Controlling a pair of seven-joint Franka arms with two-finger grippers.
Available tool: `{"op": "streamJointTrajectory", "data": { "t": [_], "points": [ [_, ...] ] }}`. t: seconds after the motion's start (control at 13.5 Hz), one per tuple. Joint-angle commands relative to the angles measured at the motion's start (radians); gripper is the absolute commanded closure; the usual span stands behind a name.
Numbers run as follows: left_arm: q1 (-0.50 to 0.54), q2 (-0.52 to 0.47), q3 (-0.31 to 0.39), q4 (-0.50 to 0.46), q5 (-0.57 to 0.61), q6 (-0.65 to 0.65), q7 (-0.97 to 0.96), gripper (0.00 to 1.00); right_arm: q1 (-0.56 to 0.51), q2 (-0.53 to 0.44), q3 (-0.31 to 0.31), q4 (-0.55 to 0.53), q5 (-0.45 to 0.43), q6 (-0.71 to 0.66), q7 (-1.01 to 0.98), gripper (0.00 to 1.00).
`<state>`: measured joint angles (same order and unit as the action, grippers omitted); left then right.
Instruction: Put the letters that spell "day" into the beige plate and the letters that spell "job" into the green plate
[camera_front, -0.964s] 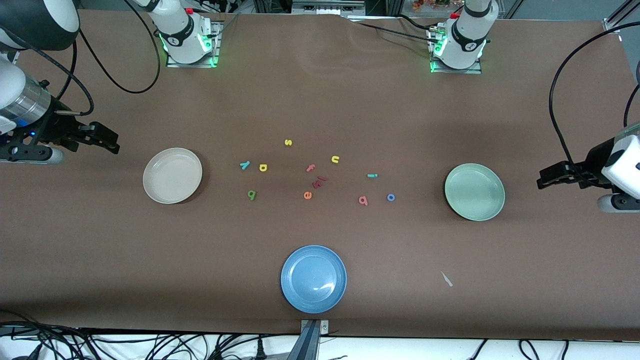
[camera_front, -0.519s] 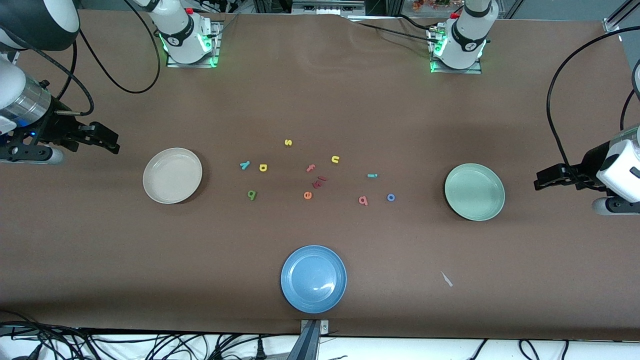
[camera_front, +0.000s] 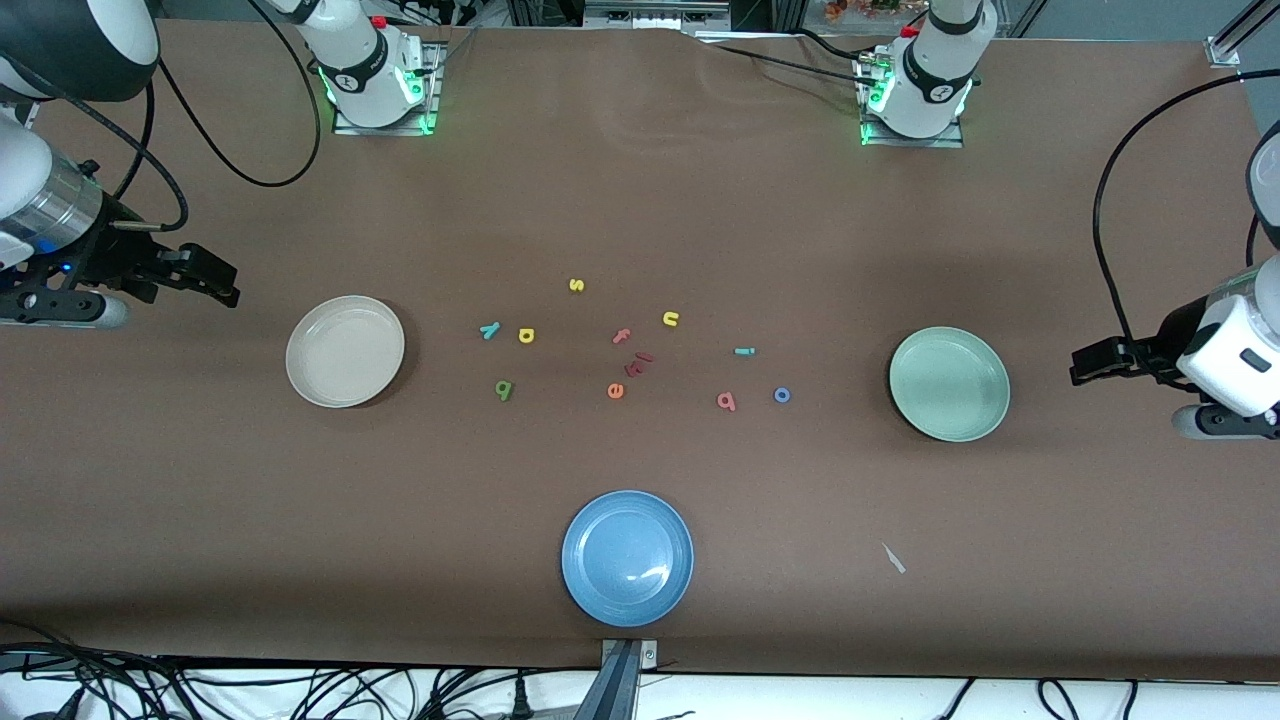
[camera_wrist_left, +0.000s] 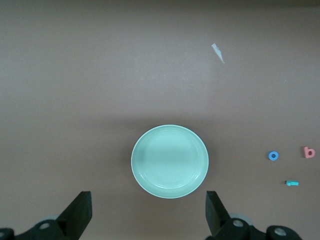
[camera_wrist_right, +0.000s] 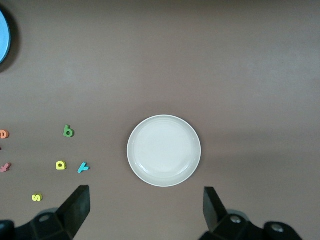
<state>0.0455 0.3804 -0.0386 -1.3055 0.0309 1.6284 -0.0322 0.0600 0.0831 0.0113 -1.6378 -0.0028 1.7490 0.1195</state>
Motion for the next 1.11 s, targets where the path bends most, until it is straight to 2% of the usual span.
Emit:
{"op": "streamJointTrajectory", "data": {
  "t": [0.0,0.74,1.04],
  "points": [
    [-0.004,0.017,0.0,0.008,0.021,0.002,-0.003,0.0,0.0,-0.006,-0.001,-0.007,0.001,-0.008,0.003,0.0],
    [0.007,-0.005,0.0,0.009,-0.017,-0.004,0.009,0.0,-0.002,-0.008,-0.004,-0.011,0.018,-0.011,-0.003,0.0],
    [0.007,-0.02,-0.001,0.009,-0.017,-0.05,0.028,0.0,-0.002,-0.008,-0.004,-0.01,0.017,-0.019,-0.003,0.0]
  ]
}}
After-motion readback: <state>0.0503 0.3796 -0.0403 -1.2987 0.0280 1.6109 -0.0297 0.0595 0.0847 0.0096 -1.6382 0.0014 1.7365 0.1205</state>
